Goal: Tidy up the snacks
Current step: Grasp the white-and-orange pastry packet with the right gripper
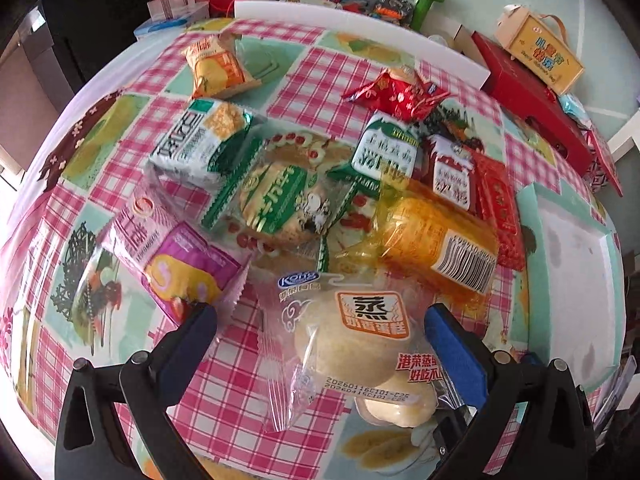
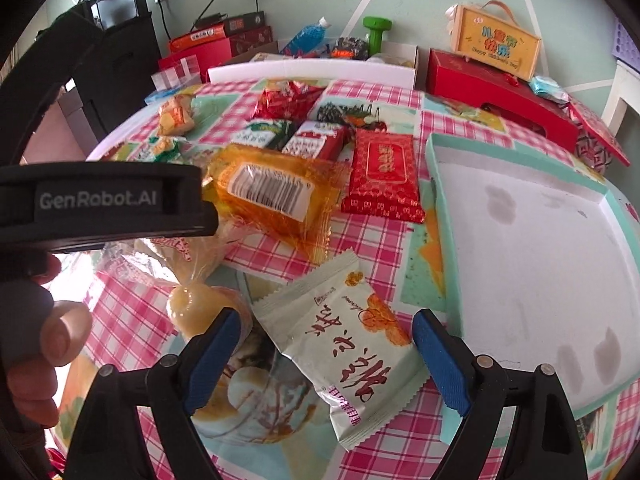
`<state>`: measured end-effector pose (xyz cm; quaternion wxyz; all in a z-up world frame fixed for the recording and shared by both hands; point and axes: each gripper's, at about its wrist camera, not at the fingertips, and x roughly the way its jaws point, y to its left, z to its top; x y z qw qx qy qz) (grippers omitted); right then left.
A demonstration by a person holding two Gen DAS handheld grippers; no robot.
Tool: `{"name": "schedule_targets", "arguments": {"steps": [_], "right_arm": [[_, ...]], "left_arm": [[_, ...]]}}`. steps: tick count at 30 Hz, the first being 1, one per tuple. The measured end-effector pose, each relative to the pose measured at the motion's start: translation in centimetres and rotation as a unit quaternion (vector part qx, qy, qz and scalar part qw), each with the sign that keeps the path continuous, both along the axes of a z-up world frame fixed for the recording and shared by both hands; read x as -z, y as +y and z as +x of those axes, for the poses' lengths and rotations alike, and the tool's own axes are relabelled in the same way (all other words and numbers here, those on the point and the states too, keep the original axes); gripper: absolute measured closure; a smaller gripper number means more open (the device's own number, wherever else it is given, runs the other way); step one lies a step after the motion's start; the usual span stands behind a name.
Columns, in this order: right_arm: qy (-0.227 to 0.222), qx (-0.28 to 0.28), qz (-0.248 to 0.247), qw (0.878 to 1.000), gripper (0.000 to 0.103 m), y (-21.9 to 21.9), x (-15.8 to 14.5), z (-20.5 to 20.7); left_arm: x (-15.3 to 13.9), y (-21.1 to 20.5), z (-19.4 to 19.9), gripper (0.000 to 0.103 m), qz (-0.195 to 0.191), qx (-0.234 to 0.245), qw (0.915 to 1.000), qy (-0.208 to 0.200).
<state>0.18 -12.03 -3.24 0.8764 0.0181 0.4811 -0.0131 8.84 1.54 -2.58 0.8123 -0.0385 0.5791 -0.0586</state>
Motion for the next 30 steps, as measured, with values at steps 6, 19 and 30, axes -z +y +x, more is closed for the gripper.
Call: {"name": "schedule_targets", "arguments": {"steps": [6,19,30], "right_arm": [[0.014,-0.004,0.012,1.0,0.013,0.1,0.2,-0.2],[0.026,-0.007,0.056,0.998,0.022,0.3,0.4,-0.3],[0.014,0.03,0.048,0.998,0.048,-1.3,0.1,-0.3]], "left_arm": [[1.5,0.7,0.0,0.0,0.011,-0.018,0.9989,0.042],[2.1,2.2,-0.3,0.004,-0.001,-0.04,0.9976,0.056],[1.2,1.4,-0.3,0.031,-0.016,-0.019,0.9986,0.046]]}}
